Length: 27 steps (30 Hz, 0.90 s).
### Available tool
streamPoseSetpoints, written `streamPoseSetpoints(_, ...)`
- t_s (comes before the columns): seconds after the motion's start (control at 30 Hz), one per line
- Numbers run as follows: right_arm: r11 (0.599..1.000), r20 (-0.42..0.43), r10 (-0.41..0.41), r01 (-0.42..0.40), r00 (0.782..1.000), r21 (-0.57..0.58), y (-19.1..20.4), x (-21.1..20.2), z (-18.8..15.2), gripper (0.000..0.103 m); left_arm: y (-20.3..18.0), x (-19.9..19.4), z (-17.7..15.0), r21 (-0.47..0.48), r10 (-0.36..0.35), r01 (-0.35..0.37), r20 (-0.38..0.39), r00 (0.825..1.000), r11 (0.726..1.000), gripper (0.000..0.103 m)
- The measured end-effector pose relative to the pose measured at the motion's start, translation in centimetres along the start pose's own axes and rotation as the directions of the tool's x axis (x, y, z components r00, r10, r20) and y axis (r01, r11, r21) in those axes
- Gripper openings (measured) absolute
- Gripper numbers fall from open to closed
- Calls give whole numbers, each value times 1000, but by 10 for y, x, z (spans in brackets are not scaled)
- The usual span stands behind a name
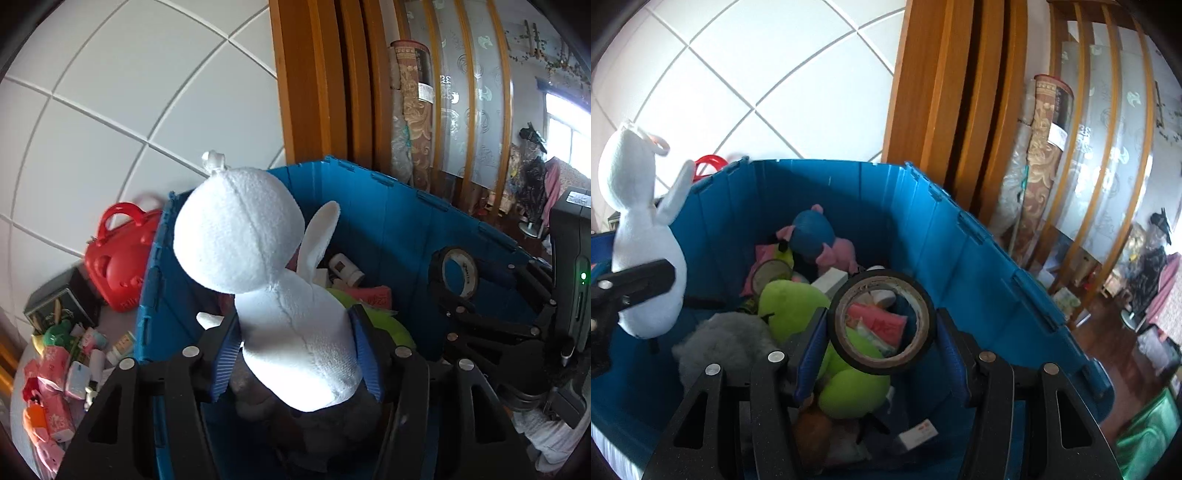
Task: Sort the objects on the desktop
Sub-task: 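Carry the duck and tape roll into the blue crate and release both, then withdraw both tools from the crate back over the table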
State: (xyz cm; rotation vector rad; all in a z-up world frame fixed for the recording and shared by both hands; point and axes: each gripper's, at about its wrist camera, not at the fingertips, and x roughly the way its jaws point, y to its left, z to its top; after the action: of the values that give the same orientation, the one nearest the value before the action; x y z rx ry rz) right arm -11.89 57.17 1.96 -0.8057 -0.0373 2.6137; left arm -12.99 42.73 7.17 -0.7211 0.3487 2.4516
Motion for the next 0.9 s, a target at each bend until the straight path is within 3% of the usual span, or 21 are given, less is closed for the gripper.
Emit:
streamPoseSetpoints(0.33,1000,27,-5,5,1000,7,-3,1,7,56,2,2,-1,-19,22,-22,-19,1000,1000,61)
streamPoseSetpoints(0.57,1000,59,-22,21,998,16,-3,-7,10,90,6,-1,-4,-45,24,-24,-15,1000,999,62)
streamPoseSetpoints(0.77,999,86,-37,36,996,15,-2,-12,13,103,17,-12,-11,-80,51,-50,2,999,996,62)
streamPoseSetpoints(0.9,998,83,-56,55,995,23,-2,-12,13,103,30,-33,-16,-115,82,-76,50,995,990,62)
